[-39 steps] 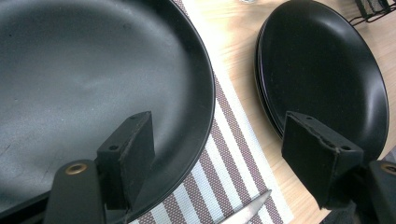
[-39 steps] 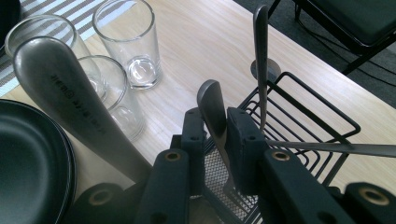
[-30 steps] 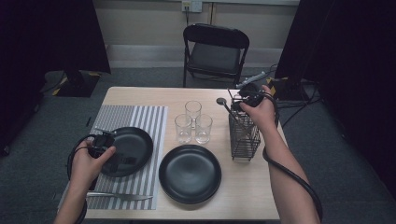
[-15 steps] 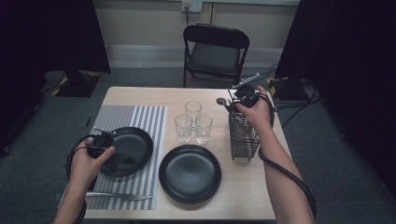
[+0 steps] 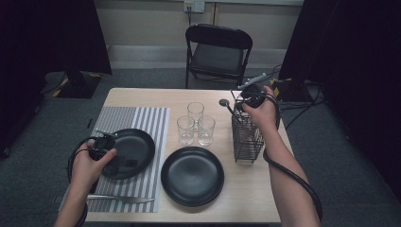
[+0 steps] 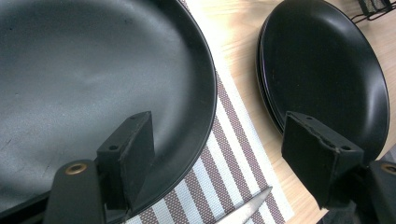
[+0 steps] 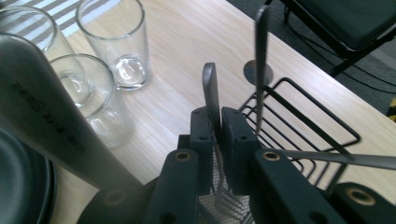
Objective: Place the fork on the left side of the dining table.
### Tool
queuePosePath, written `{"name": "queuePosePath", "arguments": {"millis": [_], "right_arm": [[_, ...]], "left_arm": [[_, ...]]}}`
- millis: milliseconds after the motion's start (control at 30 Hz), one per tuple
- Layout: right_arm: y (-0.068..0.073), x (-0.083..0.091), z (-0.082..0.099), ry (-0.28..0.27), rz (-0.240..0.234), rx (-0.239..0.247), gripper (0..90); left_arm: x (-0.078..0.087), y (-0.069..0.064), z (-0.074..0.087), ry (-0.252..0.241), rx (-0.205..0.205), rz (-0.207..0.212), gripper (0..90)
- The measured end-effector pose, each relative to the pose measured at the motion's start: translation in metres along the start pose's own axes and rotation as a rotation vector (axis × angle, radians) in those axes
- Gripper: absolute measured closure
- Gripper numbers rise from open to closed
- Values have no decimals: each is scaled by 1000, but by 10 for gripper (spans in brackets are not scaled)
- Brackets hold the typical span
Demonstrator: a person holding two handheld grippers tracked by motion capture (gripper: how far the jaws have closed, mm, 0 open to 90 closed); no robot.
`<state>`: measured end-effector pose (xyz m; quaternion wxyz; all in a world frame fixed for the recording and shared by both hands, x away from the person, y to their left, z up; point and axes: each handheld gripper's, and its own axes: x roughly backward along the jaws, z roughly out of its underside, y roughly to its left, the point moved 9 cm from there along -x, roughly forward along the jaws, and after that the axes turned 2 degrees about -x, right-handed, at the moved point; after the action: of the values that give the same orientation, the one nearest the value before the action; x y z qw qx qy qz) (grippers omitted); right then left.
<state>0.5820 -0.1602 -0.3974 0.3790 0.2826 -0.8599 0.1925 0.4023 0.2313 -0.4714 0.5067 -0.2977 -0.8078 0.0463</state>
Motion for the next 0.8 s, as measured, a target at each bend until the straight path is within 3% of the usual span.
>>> {"name": "queuePosePath", "arguments": {"millis": [267, 567, 800], "right_arm": [[-12, 10, 3, -14, 62, -36, 871], [-18, 19, 3, -28, 76, -79, 876], [-15, 27, -5, -49, 76, -65, 876]], "left_arm": [[0, 1, 0, 3, 4, -3, 255], [0, 1, -1, -1, 5, -5, 255], [0, 1, 0, 2, 0, -3, 255]]}}
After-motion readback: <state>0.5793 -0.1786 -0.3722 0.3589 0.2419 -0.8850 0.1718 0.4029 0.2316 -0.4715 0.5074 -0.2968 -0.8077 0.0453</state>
